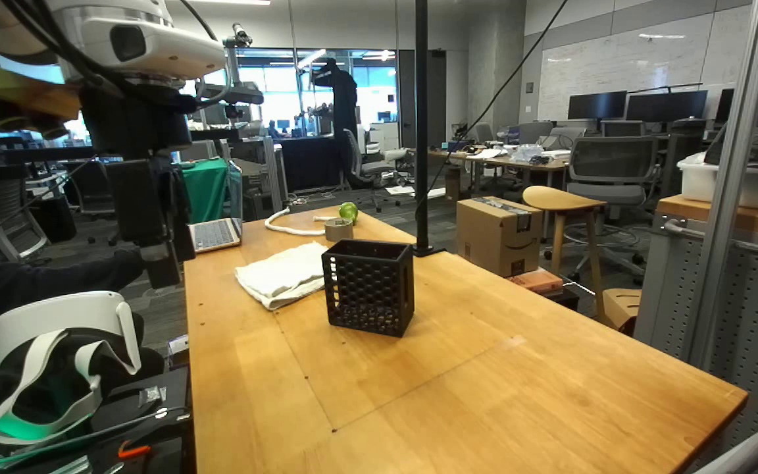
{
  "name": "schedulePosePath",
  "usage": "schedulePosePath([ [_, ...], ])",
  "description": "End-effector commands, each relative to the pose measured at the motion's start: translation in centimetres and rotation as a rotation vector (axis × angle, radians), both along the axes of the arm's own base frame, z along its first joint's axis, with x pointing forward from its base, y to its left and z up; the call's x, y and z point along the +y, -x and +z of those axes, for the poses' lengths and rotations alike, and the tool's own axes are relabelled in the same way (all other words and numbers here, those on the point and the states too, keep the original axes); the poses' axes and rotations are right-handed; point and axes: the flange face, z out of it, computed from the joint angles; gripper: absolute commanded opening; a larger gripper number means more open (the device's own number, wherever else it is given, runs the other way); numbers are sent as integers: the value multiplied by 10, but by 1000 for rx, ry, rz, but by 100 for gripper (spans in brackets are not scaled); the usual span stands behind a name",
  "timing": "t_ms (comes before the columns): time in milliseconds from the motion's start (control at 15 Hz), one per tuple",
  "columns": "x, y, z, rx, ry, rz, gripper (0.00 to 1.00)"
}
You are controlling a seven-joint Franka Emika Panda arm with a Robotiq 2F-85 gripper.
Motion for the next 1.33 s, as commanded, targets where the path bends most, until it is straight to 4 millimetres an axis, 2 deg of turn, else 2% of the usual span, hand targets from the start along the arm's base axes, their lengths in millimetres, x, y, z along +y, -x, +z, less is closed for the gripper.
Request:
schedulePosePath([
  [0,0,0,1,1,0,0,100],
  [1267,0,0,1,1,0,0,100],
])
